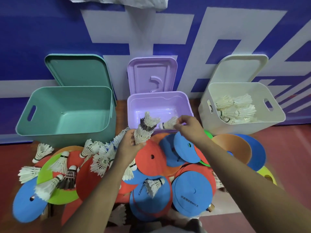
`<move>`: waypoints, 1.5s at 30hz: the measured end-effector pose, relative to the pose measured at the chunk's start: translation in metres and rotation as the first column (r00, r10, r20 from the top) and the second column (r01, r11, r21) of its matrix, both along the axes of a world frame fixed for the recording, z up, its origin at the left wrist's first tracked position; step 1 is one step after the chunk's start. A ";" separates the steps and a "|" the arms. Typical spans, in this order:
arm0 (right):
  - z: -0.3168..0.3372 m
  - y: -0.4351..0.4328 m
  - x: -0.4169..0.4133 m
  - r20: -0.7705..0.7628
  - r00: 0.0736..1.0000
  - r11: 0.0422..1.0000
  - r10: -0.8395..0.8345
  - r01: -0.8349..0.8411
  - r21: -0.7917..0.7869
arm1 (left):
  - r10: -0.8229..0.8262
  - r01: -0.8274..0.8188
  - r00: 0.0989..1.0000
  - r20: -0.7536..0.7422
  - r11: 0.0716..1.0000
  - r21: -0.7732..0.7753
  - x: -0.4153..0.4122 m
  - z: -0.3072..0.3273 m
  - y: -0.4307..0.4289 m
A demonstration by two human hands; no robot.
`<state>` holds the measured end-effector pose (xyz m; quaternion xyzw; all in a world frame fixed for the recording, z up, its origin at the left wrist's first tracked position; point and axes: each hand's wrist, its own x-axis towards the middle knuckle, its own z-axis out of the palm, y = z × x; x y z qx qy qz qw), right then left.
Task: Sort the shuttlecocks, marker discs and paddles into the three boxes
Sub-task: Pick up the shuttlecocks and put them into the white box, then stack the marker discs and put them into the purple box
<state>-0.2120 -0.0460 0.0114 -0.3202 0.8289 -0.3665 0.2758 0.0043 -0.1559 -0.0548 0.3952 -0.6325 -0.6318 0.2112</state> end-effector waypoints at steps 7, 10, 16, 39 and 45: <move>0.074 0.015 -0.056 0.069 0.983 0.935 -0.170 0.183 -0.304 | -0.053 0.053 0.999 0.003 0.995 -0.084 -0.041 0.027 0.001; 0.084 0.019 -0.072 0.037 0.997 0.960 -0.064 0.071 -0.272 | -0.096 0.097 0.995 0.013 0.986 -0.135 -0.062 0.044 0.005; 0.082 0.051 -0.102 -0.077 0.964 0.964 0.256 -0.261 -0.059 | -0.171 0.209 0.974 0.149 0.932 -0.297 -0.113 0.073 0.027; -0.020 0.187 -0.347 -0.239 0.955 0.954 0.173 -0.102 0.281 | -0.387 0.698 0.672 0.632 0.616 -0.365 -0.395 0.034 0.132; -0.048 0.181 -0.349 -0.270 0.878 0.826 0.395 -0.212 0.522 | -0.263 0.748 0.586 0.767 0.538 -0.388 -0.395 0.005 0.133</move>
